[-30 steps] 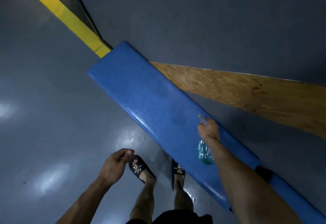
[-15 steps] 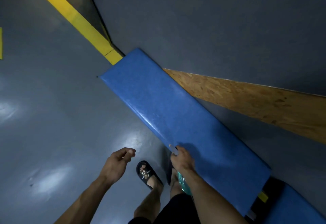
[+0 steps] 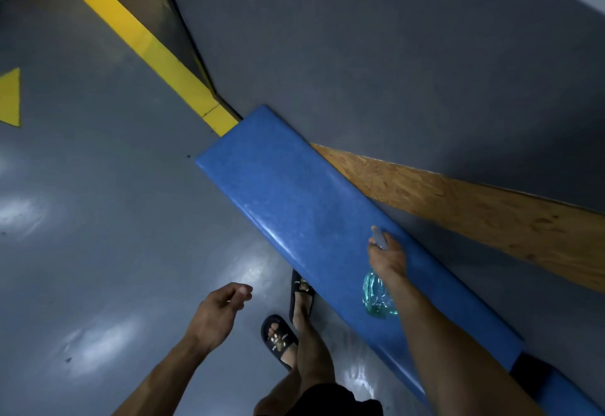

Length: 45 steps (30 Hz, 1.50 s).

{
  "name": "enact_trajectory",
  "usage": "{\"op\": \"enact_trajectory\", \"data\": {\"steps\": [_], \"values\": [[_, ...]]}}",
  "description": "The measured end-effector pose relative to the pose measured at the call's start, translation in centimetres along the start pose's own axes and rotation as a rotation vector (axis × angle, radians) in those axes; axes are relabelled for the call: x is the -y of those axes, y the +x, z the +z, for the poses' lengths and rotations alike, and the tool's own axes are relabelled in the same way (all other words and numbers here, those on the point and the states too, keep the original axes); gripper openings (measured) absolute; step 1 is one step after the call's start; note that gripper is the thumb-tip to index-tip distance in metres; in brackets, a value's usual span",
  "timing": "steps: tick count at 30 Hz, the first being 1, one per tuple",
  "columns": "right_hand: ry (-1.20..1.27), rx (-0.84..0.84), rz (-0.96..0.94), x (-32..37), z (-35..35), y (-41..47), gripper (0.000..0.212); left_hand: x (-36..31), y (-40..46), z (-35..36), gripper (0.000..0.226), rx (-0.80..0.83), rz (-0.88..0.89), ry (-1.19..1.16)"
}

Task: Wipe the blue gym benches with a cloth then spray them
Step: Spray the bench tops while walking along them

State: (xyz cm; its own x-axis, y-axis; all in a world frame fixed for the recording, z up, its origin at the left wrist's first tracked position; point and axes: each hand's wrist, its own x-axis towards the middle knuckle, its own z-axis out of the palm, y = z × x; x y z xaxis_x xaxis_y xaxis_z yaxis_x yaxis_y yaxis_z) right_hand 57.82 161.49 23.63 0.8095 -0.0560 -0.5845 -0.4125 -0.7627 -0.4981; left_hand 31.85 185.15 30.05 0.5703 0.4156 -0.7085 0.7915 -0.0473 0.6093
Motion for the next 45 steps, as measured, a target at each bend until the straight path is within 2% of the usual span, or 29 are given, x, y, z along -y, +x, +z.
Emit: {"op": "enact_trajectory", "data": {"steps": [3,6,9,13,15,19,22,26,32,35,39,42,45], "values": [[0.033,-0.049,0.097,1.1,0.3,1.4,0.016,-1.1,1.3,-0.7,0.025,-0.001,0.007,0.021],[0.044,-0.052,0.100,2.0,1.3,0.6,0.007,-2.3,2.7,-1.2,0.025,0.001,-0.002,0.033],[0.025,0.104,0.016,1.6,3.7,-0.8,0.005,-3.2,4.2,-1.7,0.024,0.000,-0.009,0.032],[-0.212,0.329,-0.139,1.0,7.4,-2.5,0.022,-4.7,6.0,-2.1,0.023,0.001,-0.021,0.006],[-0.296,0.391,-0.172,1.4,9.0,-3.4,0.022,-5.3,6.7,-2.5,0.023,0.000,-0.025,-0.003],[-0.394,0.360,-0.144,2.5,9.8,-3.6,0.008,-6.2,7.9,-3.2,0.024,-0.011,-0.033,-0.012],[-0.330,0.269,-0.101,3.7,8.9,-1.8,0.012,-6.5,8.5,-3.6,0.022,-0.027,-0.050,-0.032],[-0.145,0.169,-0.091,6.0,6.7,2.0,0.001,-7.0,9.0,-4.0,0.021,-0.055,-0.064,-0.045],[-0.123,0.040,-0.055,9.0,3.6,7.5,0.009,-7.6,9.6,-4.8,0.023,-0.060,-0.075,-0.037],[-0.222,0.061,-0.073,9.8,3.6,8.5,0.012,-7.5,10.3,-5.4,0.022,-0.058,-0.086,-0.053],[-0.265,0.157,-0.147,9.9,5.6,6.9,0.005,-6.8,11.3,-6.7,0.028,-0.017,-0.070,-0.019],[-0.294,0.302,-0.235,10.0,8.4,3.8,0.018,-6.6,12.2,-7.9,0.019,-0.005,-0.061,-0.036],[-0.332,0.347,-0.279,10.3,12.0,0.5,0.020,-6.2,12.8,-9.7,0.025,0.016,-0.043,-0.051]]}}
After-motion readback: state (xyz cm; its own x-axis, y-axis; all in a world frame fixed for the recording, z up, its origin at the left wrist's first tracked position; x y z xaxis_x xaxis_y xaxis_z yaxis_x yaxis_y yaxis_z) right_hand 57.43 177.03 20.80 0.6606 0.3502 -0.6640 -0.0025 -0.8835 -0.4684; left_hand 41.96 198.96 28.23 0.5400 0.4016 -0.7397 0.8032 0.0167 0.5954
